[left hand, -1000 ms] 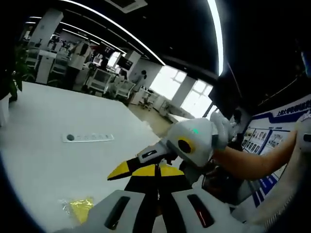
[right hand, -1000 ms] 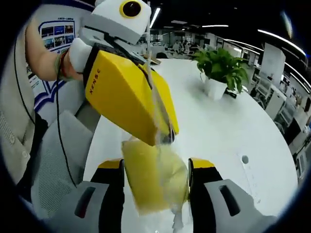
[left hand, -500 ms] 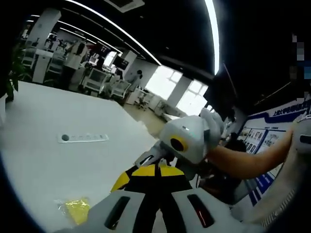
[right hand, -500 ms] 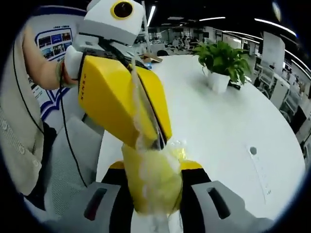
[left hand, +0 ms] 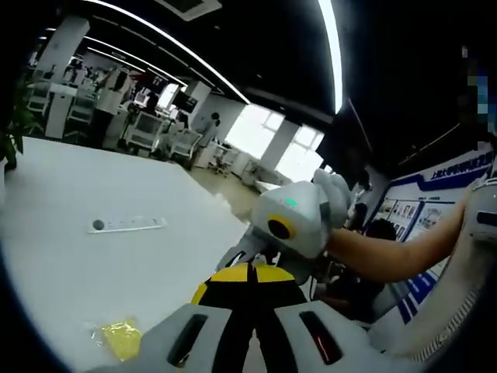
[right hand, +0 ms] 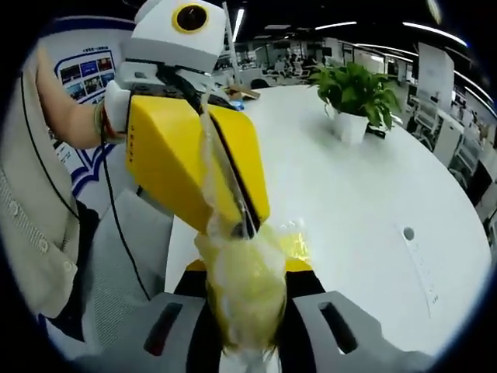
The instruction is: Compare the silicone blocks by pressing each to a similar depth, holding the contact briefly, and releasing to observe deformation and rebound differences across the visible hardness samples.
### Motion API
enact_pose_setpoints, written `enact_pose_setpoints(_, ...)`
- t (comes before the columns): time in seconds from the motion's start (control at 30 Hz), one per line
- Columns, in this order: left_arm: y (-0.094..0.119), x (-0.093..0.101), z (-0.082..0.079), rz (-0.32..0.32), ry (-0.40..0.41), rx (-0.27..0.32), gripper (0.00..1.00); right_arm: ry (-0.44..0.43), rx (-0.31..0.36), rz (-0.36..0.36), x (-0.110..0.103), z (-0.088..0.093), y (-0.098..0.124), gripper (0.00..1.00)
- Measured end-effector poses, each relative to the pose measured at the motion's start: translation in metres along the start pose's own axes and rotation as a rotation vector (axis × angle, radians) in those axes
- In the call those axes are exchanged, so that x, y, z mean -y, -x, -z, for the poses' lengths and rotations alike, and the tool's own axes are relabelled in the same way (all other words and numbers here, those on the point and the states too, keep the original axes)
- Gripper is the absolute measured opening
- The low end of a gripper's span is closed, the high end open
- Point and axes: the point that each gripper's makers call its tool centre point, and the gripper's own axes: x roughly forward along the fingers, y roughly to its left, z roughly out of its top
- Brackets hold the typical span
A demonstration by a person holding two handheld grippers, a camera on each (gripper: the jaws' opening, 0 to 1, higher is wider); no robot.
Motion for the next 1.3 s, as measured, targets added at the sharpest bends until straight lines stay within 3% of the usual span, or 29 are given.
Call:
enact_pose_setpoints(1.0,-0.0002,-0.0018,0.0041,-0.005,0.011,-0.009,0.00,-0.017,-0.014,-0.016,-0.0011,0.0034,-0.0019,0.12)
enact_pose_setpoints(1.27,-0.0005,-0.0014,0.0020,-0.007,0.003,-0.009,0.00,-0.039,0.006,-0.018,0.0005,0.0010,-0.0010,0.15)
enact_pose_setpoints(1.3,-0.0007,-0.0016,0.0015,-0.007,0.001,-0.009,0.00,-0.002,0.020,-0.004,0.0023,-0.0009,-0.0015,0.15)
